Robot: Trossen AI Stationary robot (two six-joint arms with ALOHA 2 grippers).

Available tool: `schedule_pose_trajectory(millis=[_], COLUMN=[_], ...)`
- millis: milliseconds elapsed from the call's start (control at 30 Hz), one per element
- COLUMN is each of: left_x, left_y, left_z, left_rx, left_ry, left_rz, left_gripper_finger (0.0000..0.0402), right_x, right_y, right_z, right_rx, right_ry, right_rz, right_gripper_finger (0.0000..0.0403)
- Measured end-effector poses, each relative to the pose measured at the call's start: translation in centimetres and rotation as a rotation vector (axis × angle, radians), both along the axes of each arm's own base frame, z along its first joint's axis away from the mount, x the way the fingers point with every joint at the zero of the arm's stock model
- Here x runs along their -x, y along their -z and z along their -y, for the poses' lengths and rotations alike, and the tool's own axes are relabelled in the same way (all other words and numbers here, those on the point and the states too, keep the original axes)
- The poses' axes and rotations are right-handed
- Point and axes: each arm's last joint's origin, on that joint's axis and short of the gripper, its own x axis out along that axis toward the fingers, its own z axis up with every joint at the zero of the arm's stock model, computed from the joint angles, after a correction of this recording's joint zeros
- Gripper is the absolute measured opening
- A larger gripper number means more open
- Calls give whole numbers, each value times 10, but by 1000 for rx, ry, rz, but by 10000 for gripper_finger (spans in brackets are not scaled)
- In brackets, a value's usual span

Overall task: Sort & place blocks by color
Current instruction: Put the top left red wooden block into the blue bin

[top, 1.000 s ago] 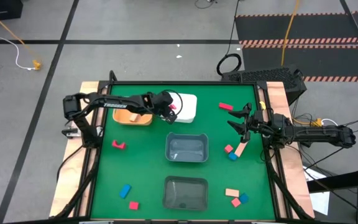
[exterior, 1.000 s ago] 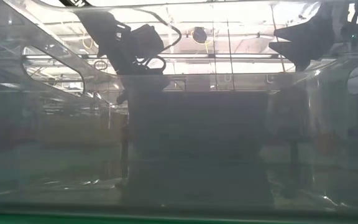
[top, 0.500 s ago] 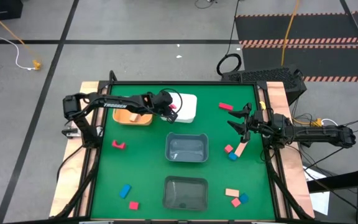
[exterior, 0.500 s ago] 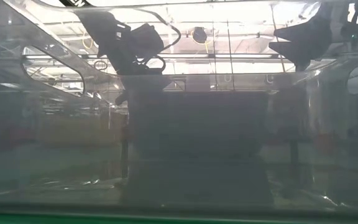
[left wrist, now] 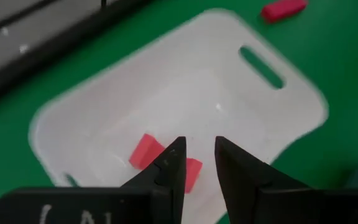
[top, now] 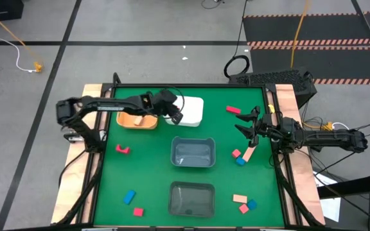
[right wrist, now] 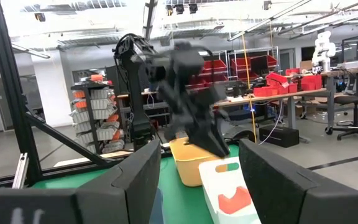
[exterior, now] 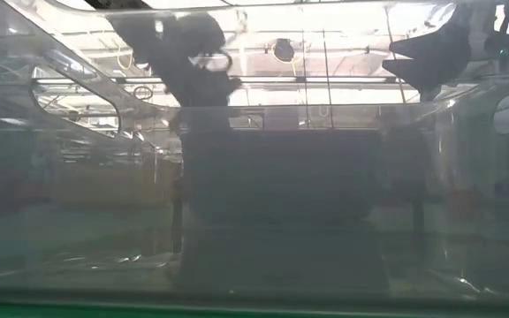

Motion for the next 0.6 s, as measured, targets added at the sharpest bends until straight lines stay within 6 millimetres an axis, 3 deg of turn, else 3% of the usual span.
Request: schedule_pose_trajectory(millis=[133,233,400,600], left_x=[21,41,77,111], left_y=[-33,-47,-60,-61], left_z=[11,31,76,120], left_rx=[-20,37,113,216], left_ry=[19,38,149,185], left_rz=[33,-14,-165,-348], left_gripper_finger=[88,88,88,88], right_x=[0,0,0,0], right_y=[0,0,0,0], right_z=[0,0,0,0], right_rx=[0,0,0,0], right_ry=[0,0,0,0], right_rz=[0,0,0,1], right_gripper_finger=[210,210,210,210])
